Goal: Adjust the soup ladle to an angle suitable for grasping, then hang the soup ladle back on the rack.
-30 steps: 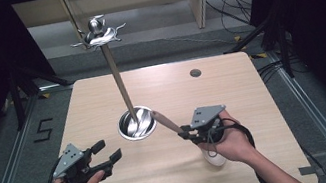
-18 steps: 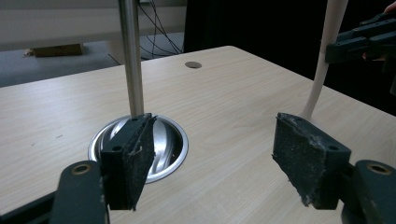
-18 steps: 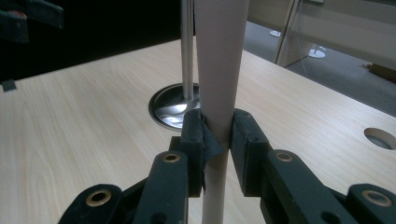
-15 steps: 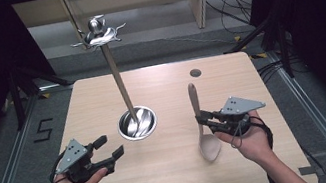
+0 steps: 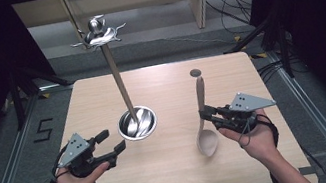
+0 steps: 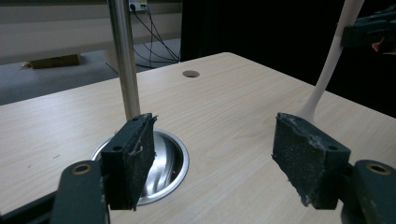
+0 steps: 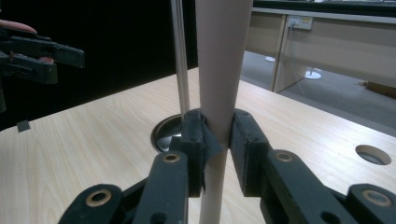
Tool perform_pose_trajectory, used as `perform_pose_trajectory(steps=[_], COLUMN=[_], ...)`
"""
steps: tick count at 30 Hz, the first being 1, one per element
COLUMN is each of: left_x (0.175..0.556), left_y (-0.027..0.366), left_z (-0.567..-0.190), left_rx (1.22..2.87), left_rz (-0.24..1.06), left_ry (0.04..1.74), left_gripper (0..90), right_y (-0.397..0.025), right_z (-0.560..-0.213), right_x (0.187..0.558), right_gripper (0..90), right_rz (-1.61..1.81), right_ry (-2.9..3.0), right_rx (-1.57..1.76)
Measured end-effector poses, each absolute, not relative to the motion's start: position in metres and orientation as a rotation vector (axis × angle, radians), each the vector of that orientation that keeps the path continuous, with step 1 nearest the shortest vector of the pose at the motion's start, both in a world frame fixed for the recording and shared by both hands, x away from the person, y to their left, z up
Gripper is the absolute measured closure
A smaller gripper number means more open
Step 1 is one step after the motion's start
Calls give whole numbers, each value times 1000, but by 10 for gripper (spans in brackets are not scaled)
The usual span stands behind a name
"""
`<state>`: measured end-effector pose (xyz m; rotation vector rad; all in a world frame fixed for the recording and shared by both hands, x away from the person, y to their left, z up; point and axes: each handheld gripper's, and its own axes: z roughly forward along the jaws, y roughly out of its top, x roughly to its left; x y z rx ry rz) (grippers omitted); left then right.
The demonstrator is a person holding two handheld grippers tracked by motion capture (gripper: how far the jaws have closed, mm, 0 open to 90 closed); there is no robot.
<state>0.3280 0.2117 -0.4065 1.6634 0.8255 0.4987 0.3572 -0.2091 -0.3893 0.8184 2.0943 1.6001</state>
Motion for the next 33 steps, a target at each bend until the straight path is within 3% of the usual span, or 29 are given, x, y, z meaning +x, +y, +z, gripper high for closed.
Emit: perform_pose_trajectory(steps=[14,33], left_x=[336,335], left_y=[204,183], left_z=[-389,-380], left_rx=[1631,1655], left_rz=[524,481], left_ry=[823,725], left_gripper=[289,293], right_y=[-207,-198], right_z=[-387,-389], right_x=[339,345], right_gripper=[766,766], right_rz=[1580,1545], right_ry=[2106,2101], right_rx=[829,808])
